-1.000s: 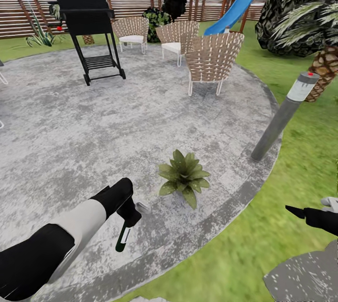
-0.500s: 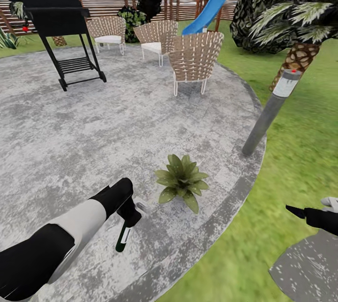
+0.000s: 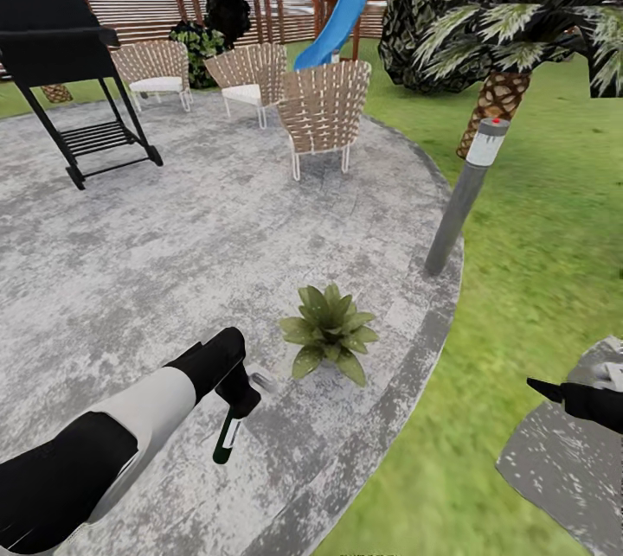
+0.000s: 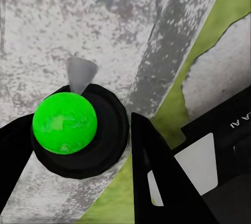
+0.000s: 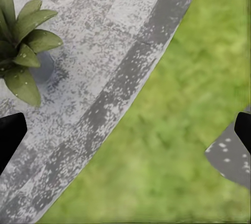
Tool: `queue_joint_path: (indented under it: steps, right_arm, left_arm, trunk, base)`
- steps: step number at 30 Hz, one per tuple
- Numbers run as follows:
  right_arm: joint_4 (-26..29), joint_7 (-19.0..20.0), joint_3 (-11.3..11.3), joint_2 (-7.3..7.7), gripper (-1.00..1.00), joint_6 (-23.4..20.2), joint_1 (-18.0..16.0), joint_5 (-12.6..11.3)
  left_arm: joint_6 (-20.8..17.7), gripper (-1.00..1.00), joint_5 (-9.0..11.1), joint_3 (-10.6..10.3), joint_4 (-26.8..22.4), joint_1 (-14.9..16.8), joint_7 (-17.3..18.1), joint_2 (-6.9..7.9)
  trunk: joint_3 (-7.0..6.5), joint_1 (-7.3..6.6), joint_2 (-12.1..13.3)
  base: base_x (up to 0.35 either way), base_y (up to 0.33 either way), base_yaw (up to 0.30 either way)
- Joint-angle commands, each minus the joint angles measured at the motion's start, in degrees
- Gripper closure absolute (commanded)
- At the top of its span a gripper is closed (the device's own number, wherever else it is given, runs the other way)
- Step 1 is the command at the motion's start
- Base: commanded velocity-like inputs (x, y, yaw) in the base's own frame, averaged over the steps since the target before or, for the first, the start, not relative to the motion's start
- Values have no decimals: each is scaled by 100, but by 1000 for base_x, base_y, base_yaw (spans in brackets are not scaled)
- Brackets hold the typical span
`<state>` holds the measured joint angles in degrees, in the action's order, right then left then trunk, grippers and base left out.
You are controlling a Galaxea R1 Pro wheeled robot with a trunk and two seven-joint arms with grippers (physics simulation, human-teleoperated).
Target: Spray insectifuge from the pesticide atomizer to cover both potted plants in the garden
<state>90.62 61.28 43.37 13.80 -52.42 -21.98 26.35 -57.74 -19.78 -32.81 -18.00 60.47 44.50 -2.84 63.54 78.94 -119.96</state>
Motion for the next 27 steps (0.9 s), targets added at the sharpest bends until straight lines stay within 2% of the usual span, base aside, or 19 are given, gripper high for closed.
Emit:
queue_joint_path:
  steps: [1,27]
  right_arm:
    - [8,59,5,-1,-100,-32,-8,54]
    - [8,59,5,-1,-100,-30,-8,54]
  left_arm:
    - [-9,100,-61,-8,-11,0,58,3]
    - [-13,100,-61,-6,-11,16,59,3]
  trunk:
    - [4,-1,-2]
    - [4,-1,-2]
  base:
    - [0,299,-273]
    - [0,299,-273]
